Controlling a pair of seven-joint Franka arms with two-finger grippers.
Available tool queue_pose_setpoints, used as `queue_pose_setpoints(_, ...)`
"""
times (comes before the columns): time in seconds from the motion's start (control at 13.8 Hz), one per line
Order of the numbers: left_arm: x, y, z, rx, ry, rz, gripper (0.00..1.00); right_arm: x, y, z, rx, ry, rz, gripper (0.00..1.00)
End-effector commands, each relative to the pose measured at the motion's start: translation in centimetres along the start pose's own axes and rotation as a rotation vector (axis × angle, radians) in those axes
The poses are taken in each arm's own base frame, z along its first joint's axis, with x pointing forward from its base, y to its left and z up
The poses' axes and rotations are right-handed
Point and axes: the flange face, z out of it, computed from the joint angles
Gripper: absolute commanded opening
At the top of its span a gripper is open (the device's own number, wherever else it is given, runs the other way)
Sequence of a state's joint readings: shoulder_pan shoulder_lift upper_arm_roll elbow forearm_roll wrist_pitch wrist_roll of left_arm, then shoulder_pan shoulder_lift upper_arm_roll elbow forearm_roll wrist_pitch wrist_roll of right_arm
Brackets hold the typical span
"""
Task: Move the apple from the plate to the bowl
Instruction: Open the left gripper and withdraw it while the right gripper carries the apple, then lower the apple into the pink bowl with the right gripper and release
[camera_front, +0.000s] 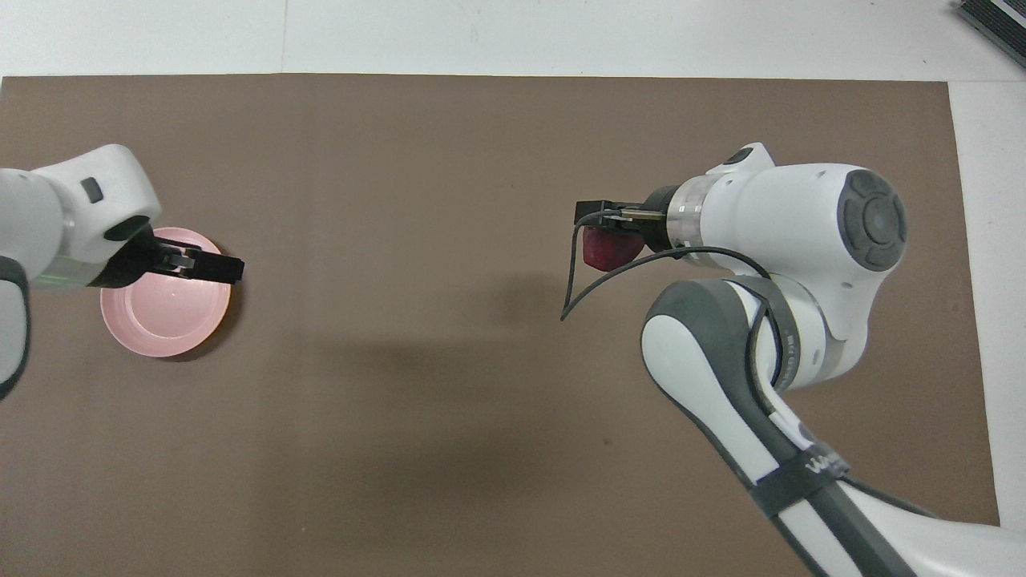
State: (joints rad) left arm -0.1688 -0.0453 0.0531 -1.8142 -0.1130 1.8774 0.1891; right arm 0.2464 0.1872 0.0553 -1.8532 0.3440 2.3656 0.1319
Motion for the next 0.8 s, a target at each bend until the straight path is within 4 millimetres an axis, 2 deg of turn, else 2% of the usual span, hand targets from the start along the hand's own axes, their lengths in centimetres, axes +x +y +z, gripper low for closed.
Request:
queue_pose_setpoints(0.0, 0.3, -1.2, -5.9, 0.056, -0.01, -0.001, 1.0, 0.6, 3.7, -1.1, -0.033, -0.014, -0.141, 0.0)
queue_pose_setpoints(0.07, -0.1, -2.0, -7.8, 0.06, -0.012, -0.017, 1.0, 0.7, 6.0, -1.3, -0.044, -0.016, -0.188, 0.0)
queue_pose_setpoints(0.22, -1.0, -1.9, -12.2, 0.081, -0.037, -0.018, 1.0, 0.4, 10.3, -2.1, -0.066, -0.026, -0.268, 0.0)
queue_pose_setpoints(0.29, -1.4, -1.7, -13.5, 0.097, -0.054, -0.016, 1.0, -0.1, 12.4, -2.3, -0.075, -0.035, -0.288, 0.0)
queue_pose_setpoints(0.36, -1.6, -1.7, -14.3, 0.1, -0.049, -0.018, 1.0, -0.8, 14.1, -2.7, -0.083, -0.044, -0.297, 0.0)
queue_pose_setpoints(0.58, -1.9, -2.0, -14.8, 0.099, -0.065, -0.027, 1.0, -3.8, 20.0, -3.7, -0.151, -0.113, -0.27, 0.0)
queue_pose_setpoints(0.72, -2.1, -1.5, -15.1, 0.102, -0.069, -0.02, 1.0, -5.2, 22.8, -3.4, -0.202, -0.165, -0.258, 0.0)
